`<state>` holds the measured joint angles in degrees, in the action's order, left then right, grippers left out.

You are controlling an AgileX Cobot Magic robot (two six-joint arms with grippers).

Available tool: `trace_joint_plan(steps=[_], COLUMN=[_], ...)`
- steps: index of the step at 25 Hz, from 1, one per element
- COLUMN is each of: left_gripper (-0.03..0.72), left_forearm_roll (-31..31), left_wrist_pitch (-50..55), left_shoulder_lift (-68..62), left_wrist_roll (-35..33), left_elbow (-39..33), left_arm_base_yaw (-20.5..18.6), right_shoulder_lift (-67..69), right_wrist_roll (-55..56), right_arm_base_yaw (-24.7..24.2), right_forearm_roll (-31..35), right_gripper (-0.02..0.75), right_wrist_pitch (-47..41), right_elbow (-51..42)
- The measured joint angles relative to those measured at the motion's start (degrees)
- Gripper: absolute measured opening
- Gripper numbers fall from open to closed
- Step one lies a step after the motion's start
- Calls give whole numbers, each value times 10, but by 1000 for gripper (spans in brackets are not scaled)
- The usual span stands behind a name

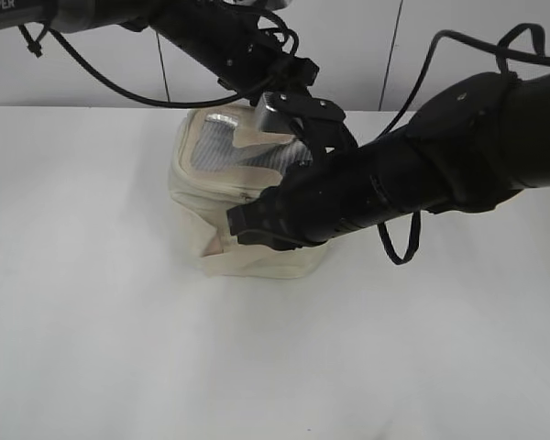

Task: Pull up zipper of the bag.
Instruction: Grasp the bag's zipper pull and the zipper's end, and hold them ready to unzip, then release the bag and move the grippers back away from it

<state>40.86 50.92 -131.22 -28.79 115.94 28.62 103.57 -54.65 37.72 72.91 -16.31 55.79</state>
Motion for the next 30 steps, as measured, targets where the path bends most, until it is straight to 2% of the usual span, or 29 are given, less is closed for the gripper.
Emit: trace_joint_plan(steps=[3,6,11,13,14,15,17,19,21,22,26,30], left_gripper=[29,29,29,42,71,115,214,279,288,281,255,249], left_forearm_roll=[6,17,26,23,23,26,27,29,29,25,1,-32], left_wrist_pitch=[-11,-16,-16,-16,-23,-29,-24,-8,10,19,35,4], left_shoulder_lift=[-1,-3,-3,-3,-3,-3,-2,-1,6,13,78,205], left_wrist_roll=[12,13,15,18,21,26,31,31,31,32,33,33], left_elbow=[0,-1,-1,-1,0,0,1,1,1,-1,-52,-182], left_arm_base_yaw=[0,-2,-4,-4,-5,-8,-15,-25,-36,-42,-56,-55], right_shoulder_lift=[-2,14,21,15,11,3,-16,-45,-80,-105,-215,-316], right_wrist_roll=[13,-5,78,116,139,165,259,361,448,471,519,530], right_arm_base_yaw=[5,32,43,39,38,36,31,22,16,14,8,-18], right_forearm_roll=[-8,-19,-94,-138,-160,-186,-279,-388,-480,-503,-529,-542], right_gripper=[8,8,20,98,167,244,337,372,385,389,392,392], right_wrist_pitch=[10,17,18,-11,-42,-75,-115,-131,-142,-143,-167,-257], right_elbow=[6,43,54,54,53,53,47,26,-2,-18,-64,-85])
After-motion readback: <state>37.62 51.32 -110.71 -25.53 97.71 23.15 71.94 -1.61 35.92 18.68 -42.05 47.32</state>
